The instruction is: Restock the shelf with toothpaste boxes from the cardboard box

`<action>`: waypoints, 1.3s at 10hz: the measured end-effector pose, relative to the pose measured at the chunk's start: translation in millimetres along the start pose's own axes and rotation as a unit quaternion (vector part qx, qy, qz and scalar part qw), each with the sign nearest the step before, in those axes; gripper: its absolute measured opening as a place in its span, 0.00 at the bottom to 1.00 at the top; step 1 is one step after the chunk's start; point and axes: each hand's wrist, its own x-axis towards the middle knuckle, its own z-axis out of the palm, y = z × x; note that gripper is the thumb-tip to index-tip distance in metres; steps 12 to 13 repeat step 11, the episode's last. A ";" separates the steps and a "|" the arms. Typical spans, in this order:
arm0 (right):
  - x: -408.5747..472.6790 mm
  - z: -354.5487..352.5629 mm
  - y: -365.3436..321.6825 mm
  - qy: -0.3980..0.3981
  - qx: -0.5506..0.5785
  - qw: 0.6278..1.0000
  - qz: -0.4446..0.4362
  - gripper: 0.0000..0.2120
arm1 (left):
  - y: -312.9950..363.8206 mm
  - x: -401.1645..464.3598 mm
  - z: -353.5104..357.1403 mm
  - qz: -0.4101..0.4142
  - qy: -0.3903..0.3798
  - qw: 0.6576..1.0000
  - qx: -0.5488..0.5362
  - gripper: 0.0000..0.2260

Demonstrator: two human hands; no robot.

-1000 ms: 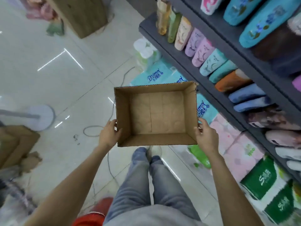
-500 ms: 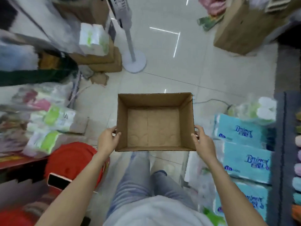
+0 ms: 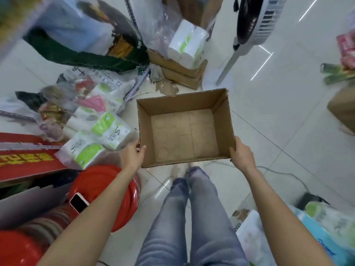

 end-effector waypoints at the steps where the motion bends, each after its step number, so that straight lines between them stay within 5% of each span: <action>1: 46.5 -4.1 -37.3 0.023 -0.027 0.999 -0.023 0.21 | -0.1 45.9 -3.4 -0.020 -0.044 0.997 -0.055 0.17; 2: 105.3 2.8 -73.2 0.032 -0.049 0.997 -0.041 0.21 | 1.1 98.1 -1.8 -0.049 -0.099 0.991 -0.071 0.25; 4: 228.1 32.6 -134.4 0.008 -0.057 0.995 -0.075 0.23 | -8.6 199.8 29.1 -0.099 -0.109 0.987 -0.058 0.25; 6: 329.3 95.5 -179.2 0.035 -0.030 0.993 -0.109 0.21 | -13.8 302.2 75.9 -0.065 -0.095 0.993 0.039 0.29; 8: 415.1 184.3 -201.9 -0.032 -0.035 0.989 -0.142 0.22 | -56.5 392.7 122.0 -0.108 -0.133 0.979 0.114 0.28; 9: 454.6 216.7 -209.8 -0.095 0.020 0.987 -0.128 0.23 | -85.6 417.7 137.2 -0.124 -0.160 0.973 0.116 0.28; 10: 482.1 225.4 -205.9 -0.155 -0.047 0.982 -0.101 0.24 | -102.0 425.7 142.3 -0.115 -0.185 0.971 0.099 0.27; 13: 481.4 221.1 -217.1 -0.165 -0.069 0.975 -0.133 0.23 | -100.1 424.7 137.0 -0.090 -0.168 0.979 0.077 0.24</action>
